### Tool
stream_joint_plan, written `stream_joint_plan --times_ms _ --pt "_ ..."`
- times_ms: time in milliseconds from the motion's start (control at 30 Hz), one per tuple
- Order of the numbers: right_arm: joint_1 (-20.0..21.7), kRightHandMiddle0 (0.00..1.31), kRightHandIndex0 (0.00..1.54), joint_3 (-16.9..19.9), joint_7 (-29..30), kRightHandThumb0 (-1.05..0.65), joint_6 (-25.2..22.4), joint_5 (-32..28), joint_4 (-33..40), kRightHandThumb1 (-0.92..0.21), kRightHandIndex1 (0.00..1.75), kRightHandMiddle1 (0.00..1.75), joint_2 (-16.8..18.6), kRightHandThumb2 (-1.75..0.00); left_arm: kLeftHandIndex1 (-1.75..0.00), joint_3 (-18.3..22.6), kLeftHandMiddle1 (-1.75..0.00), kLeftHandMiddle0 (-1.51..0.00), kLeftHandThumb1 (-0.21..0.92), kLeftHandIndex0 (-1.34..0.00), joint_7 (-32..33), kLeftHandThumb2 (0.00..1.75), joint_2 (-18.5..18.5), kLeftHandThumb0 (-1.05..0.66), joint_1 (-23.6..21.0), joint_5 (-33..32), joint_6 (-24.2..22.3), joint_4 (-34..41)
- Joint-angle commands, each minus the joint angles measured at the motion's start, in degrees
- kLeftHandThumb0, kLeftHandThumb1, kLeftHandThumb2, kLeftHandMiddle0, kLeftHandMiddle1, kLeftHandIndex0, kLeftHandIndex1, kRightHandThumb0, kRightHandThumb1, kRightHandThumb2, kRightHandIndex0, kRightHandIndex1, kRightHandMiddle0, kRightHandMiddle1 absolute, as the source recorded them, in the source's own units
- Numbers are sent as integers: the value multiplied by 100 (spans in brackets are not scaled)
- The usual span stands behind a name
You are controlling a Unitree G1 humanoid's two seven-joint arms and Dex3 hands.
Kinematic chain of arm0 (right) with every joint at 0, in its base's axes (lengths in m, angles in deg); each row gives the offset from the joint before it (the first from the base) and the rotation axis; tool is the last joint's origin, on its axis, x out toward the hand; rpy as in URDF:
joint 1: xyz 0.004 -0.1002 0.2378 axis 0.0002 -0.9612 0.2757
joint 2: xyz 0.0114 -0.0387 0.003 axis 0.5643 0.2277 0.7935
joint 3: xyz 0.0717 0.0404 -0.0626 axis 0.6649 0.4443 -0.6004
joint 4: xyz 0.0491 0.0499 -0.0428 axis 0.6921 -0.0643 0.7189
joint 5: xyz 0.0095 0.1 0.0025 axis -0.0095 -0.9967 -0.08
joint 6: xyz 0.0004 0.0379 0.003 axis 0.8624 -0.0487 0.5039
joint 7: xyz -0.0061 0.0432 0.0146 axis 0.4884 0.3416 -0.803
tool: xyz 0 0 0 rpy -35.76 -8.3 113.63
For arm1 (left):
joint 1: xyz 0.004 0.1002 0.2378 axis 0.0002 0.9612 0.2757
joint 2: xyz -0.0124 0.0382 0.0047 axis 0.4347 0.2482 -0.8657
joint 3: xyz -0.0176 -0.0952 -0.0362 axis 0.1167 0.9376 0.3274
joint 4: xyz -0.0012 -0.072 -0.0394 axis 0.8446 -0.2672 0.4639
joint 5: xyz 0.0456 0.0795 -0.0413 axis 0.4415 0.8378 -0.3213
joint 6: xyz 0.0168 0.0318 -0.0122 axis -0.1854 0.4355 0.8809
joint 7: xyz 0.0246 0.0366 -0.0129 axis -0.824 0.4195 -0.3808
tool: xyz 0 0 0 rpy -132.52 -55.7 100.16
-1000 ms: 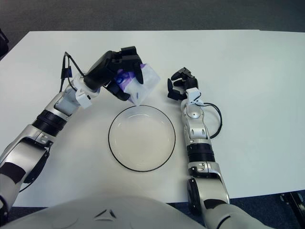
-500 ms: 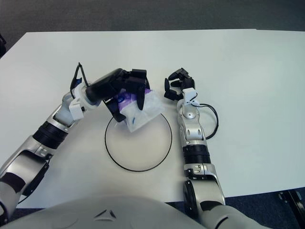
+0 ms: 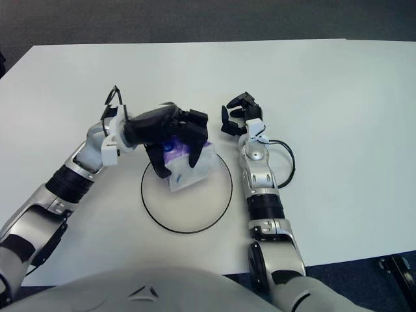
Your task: Put the tissue paper into the plate.
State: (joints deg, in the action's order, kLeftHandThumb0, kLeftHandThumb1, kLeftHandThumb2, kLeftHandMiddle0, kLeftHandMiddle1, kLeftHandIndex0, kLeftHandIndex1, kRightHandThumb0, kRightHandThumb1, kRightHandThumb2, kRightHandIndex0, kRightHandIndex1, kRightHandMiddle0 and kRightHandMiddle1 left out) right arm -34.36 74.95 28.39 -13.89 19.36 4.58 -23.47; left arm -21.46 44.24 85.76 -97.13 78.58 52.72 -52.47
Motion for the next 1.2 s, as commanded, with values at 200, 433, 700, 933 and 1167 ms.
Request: stream_joint_plan --times_ms 200,433,700,933,1167 --pt "-417 52 114 14 -150 -44 151 -40 -545 -44 175 175 19 -116 -175 -26 -175 -135 35 -107 -350 133 -201 -31 -80 14 973 -571" --pt "-425 51 115 17 -189 -44 227 -30 -584 -44 175 175 8 -116 -175 7 -175 -136 32 -108 -337 136 -268 -29 -29 43 1092 -800" --pt "-424 51 116 33 -187 -44 270 -33 -618 -45 175 175 -2 -116 -175 20 -175 -137 26 -112 -318 142 -413 -29 -61 106 1168 -1196" --pt "-433 51 116 54 -199 -44 322 -63 -632 -44 175 175 1 -116 -175 53 -175 -137 24 -115 -330 147 -461 -28 4 69 1258 -1377" --pt "-433 51 115 81 -208 -44 367 -94 -665 -44 175 175 9 -116 -175 405 -175 -135 21 -115 138 150 -494 -26 305 606 1404 -1535"
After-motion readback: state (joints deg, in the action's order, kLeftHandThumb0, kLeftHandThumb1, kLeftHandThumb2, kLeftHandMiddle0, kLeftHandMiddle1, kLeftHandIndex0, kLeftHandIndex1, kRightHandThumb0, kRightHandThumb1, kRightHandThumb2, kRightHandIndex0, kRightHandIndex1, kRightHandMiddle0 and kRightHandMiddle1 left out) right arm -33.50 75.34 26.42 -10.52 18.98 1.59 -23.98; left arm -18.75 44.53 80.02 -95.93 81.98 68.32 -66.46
